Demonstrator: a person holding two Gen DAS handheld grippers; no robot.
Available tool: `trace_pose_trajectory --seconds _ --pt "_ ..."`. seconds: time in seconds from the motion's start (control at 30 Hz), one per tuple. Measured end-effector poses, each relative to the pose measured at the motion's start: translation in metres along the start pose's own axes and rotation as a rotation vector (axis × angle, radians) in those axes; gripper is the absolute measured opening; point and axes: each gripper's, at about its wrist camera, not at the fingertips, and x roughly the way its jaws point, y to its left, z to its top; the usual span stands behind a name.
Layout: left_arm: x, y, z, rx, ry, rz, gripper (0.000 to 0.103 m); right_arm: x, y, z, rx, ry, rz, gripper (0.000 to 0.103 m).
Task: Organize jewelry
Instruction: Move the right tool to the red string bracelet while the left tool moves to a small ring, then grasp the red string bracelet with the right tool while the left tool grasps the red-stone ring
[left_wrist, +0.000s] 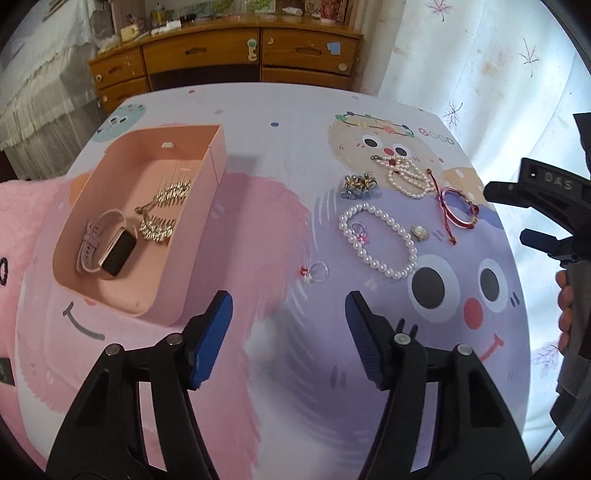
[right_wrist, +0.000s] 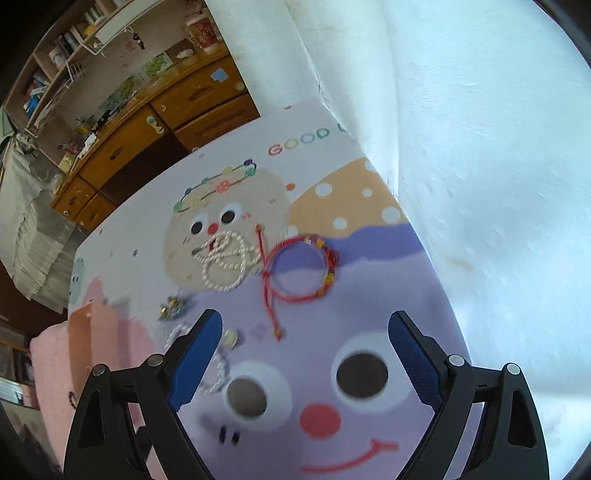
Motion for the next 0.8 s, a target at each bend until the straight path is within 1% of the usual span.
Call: trace_pose_trajectory --seconds 0.07,0.13,0.23,0.3,0.43,0.53,0.63,0.7,0.8 --pt "0.006 -0.002 0.002 0.0 -0.003 0.017 0.06 0.019 0.0 0.003 -0.036 -0.002 0.003 0.093" --pt "0.014 -0.002 0.003 -0.027 0.008 0.032 0.06 0.034 0.004 0.002 -0.089 -0.012 -0.016 0.093" --pt "0.021 -0.001 0.004 -0.054 0.017 0.045 0.059 0.049 0.011 0.002 -0.151 -0.027 -0.009 0.093" --pt "0.024 -0.004 0.004 -0.038 0.018 0.067 0.059 0.058 0.017 0.002 -0.199 -0.03 -0.013 0.093" --pt "0.025 -0.01 0.0 -0.01 -0.023 0.086 0.058 0.073 0.028 -0.001 -0.307 -0.038 -0.038 0.092" --pt "0.026 -0.016 -0.001 0.012 -0.048 0.098 0.056 0.079 0.035 -0.003 -0.356 -0.063 -0.048 0.09" --pt "0.03 -0.018 -0.002 0.014 -0.045 0.102 0.056 0.079 0.036 -0.003 -0.379 -0.085 -0.053 0.084" --pt "0.033 -0.018 -0.002 0.007 -0.038 0.096 0.056 0.079 0.037 -0.003 -0.398 -0.1 -0.068 0.073" --pt "0.039 -0.019 -0.003 0.009 -0.028 0.091 0.052 0.075 0.034 -0.003 -0.407 -0.099 -0.057 0.07"
